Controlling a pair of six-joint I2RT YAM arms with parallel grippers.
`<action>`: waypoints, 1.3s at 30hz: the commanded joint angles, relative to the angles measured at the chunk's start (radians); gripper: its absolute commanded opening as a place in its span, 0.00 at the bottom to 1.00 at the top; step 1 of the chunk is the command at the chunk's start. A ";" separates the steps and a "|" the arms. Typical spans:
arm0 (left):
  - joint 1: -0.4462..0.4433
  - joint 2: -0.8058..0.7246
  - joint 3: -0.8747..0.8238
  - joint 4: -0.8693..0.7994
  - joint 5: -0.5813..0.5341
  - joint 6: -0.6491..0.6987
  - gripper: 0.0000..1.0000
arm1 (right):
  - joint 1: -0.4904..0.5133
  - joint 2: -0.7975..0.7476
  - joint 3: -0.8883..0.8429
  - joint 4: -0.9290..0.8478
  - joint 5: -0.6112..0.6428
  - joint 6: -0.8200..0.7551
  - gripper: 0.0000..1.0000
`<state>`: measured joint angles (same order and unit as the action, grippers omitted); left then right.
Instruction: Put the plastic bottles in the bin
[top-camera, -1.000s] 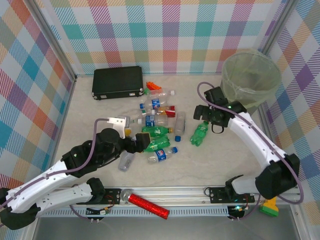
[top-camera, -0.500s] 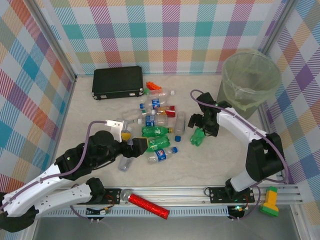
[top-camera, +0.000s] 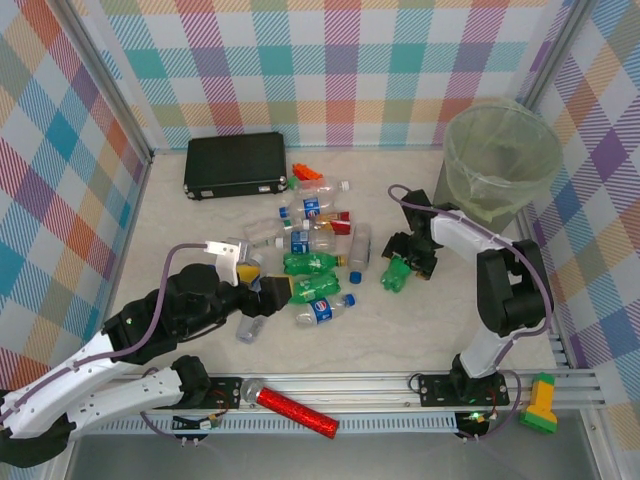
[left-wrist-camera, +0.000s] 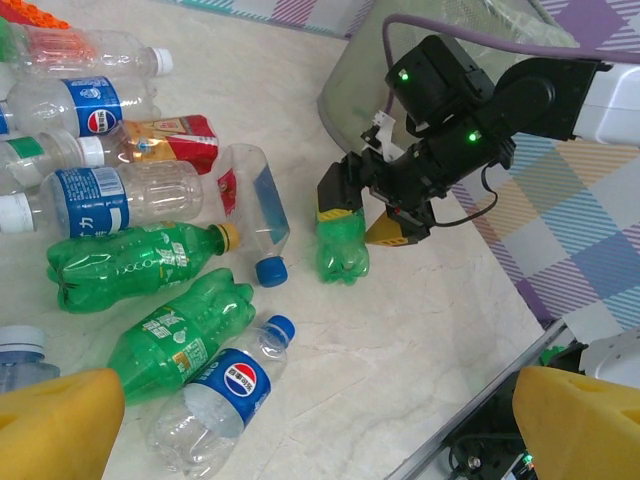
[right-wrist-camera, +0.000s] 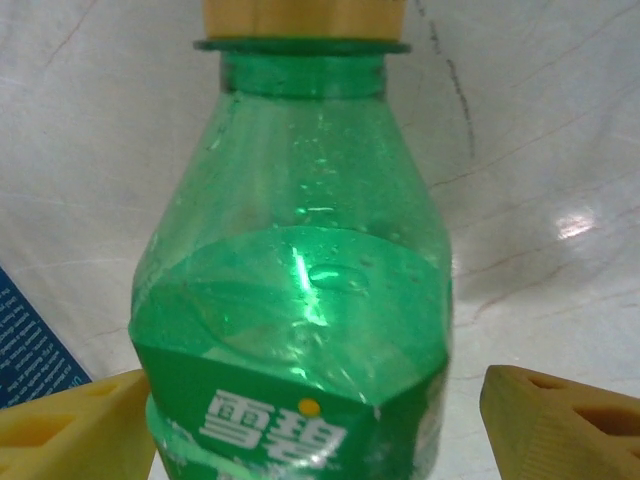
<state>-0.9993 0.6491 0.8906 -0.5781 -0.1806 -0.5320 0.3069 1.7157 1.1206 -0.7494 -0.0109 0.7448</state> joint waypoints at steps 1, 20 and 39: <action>-0.009 -0.012 0.007 -0.024 -0.006 -0.008 1.00 | 0.003 0.025 -0.017 0.023 -0.026 -0.007 0.81; -0.009 0.016 0.015 0.007 -0.053 -0.006 0.99 | 0.062 -0.335 -0.003 -0.020 0.088 -0.078 0.60; -0.009 0.086 0.049 0.065 -0.066 0.016 1.00 | 0.069 -0.643 0.367 0.058 0.398 -0.381 0.60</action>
<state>-0.9993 0.7376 0.9016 -0.5404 -0.2298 -0.5308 0.3744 1.0908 1.4574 -0.7563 0.2913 0.4549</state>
